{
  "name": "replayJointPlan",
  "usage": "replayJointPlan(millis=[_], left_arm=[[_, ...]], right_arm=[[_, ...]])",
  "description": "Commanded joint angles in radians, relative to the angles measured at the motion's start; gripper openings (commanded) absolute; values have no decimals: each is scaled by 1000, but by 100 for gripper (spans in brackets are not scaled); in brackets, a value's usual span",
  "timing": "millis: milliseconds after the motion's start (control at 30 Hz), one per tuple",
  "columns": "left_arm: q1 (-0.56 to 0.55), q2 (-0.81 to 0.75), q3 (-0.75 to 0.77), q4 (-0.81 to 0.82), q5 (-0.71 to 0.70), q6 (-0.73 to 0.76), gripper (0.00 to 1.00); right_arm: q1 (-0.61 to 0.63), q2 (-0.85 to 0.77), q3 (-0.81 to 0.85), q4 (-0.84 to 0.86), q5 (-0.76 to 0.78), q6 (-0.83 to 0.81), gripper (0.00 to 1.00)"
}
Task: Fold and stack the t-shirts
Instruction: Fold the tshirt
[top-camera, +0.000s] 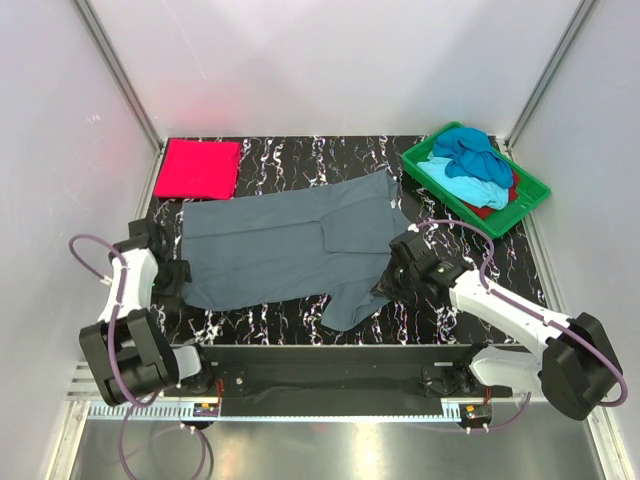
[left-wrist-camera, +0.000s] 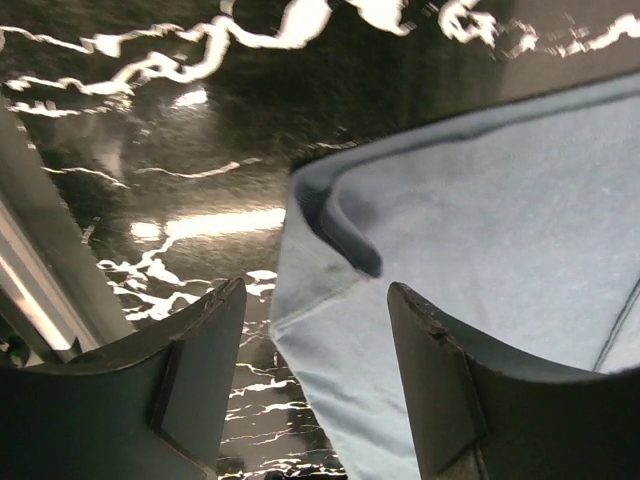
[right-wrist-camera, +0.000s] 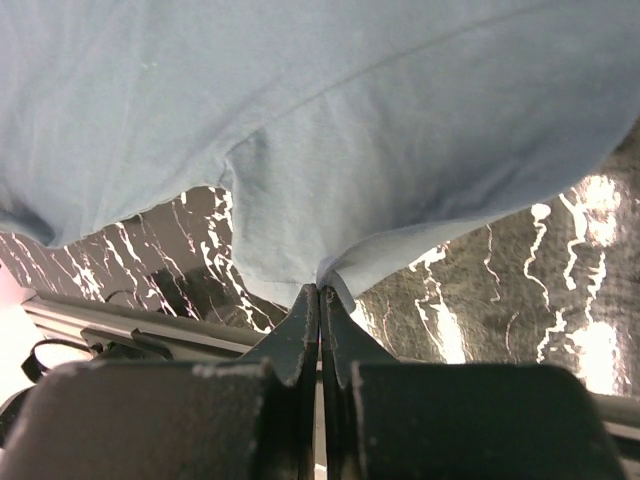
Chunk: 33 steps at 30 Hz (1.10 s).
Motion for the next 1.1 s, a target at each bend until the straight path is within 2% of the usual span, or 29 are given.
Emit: replayJointPlan(millis=[0, 167, 433, 733, 833, 1067], left_arm=[[-73, 53, 79, 27, -56, -50, 65], [-136, 163, 113, 15, -32, -64, 63], [-165, 206, 100, 27, -50, -95, 60], [-196, 243, 90, 29, -61, -125, 53], [-201, 246, 91, 27, -79, -122, 49], [-201, 246, 99, 23, -119, -92, 47]], right_arm=[[9, 3, 37, 49, -10, -42, 0], [8, -7, 34, 52, 2, -45, 0], [9, -40, 17, 50, 22, -50, 0], [9, -57, 19, 43, 39, -39, 0], [9, -57, 20, 37, 39, -41, 0], [9, -53, 30, 24, 68, -41, 0]])
